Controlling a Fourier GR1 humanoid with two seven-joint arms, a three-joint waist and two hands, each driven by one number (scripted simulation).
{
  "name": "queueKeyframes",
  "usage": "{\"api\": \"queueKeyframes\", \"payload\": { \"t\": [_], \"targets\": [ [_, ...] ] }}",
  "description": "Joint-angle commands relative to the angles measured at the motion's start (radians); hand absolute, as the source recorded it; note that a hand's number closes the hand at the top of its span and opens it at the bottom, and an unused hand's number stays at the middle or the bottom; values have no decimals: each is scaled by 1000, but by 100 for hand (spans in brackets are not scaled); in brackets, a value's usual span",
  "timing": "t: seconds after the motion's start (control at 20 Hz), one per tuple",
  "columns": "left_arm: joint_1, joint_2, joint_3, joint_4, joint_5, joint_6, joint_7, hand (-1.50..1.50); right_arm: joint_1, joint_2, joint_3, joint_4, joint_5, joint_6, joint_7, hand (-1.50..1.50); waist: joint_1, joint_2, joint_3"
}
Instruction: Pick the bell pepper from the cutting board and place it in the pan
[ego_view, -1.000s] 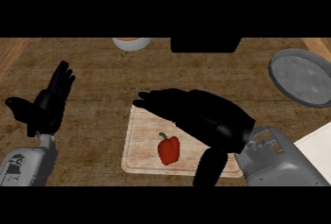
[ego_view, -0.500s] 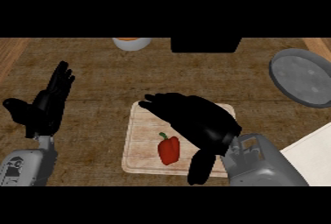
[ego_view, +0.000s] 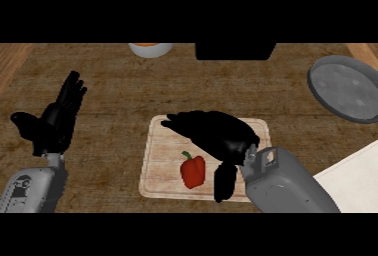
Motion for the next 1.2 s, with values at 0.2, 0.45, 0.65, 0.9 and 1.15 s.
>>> {"api": "queueKeyframes", "payload": {
  "t": [0.2, 0.45, 0.65, 0.9, 1.15],
  "targets": [
    [28, -43, -8, -22, -32, 13, 4, 0, 30, 90, 50, 57, 135, 17, -33, -150, -1, -1, 0],
    [19, -5, 27, -31, 1, -43, 34, 0, 34, 93, 78, 73, 210, 53, -22, -150, -1, -1, 0],
    [13, -41, 1, -30, -45, 2, 12, 0, 22, 37, 97, 51, 267, 107, -16, -150, -3, -1, 0],
    [37, -35, 16, -68, -33, -23, 17, 0, -13, 73, 92, 162, 349, 94, -75, -150, 2, -1, 0],
    [-12, -28, 40, -56, -10, -45, 79, 0, -3, 131, 79, 224, 381, 80, -108, -150, 0, -1, 0]
  ]
}}
